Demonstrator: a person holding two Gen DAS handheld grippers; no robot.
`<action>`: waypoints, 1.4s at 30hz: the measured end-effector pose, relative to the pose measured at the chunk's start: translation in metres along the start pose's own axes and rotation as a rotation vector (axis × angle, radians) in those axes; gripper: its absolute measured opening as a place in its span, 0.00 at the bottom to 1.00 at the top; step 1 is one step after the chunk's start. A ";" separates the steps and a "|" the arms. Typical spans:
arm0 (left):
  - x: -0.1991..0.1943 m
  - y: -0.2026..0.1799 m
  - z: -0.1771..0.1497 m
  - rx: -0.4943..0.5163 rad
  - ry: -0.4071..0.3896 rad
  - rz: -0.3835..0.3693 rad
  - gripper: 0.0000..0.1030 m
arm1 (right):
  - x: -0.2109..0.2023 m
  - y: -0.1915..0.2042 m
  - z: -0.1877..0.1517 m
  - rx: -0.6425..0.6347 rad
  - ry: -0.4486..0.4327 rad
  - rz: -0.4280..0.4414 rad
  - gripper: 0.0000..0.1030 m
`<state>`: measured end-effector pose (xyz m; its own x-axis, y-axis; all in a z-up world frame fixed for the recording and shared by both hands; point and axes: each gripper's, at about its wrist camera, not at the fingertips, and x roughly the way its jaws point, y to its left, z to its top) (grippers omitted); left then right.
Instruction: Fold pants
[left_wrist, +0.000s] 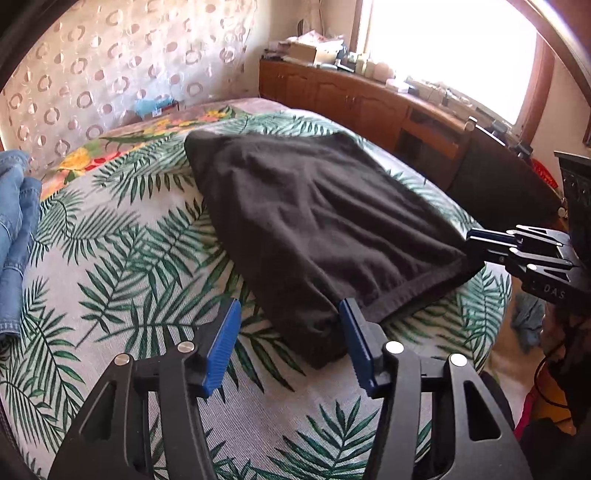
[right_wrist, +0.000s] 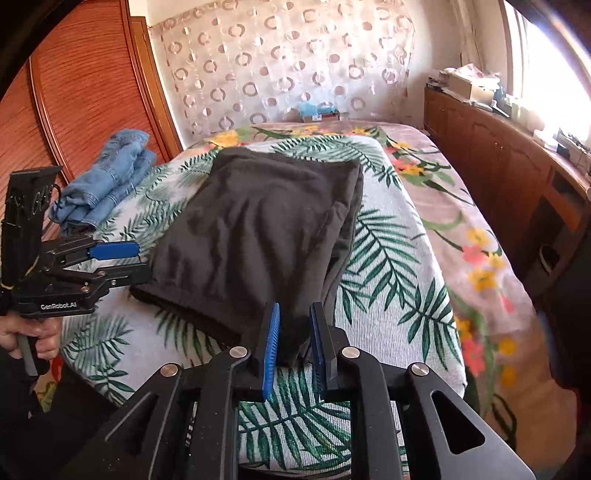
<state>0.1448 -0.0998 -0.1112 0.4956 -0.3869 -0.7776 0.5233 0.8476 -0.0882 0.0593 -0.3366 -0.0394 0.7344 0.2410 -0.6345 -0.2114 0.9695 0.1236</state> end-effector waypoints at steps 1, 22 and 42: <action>0.002 0.000 -0.001 -0.001 0.007 -0.003 0.55 | 0.003 0.000 -0.002 0.000 0.006 -0.002 0.17; 0.001 0.007 0.002 -0.039 -0.004 -0.011 0.85 | 0.003 -0.005 -0.002 -0.007 0.010 -0.017 0.26; 0.012 0.005 -0.005 -0.038 0.025 -0.014 0.85 | 0.013 -0.011 -0.006 0.009 0.021 -0.002 0.27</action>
<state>0.1496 -0.0976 -0.1241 0.4705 -0.3900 -0.7916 0.5029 0.8556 -0.1226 0.0674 -0.3444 -0.0531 0.7208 0.2383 -0.6509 -0.2039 0.9704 0.1294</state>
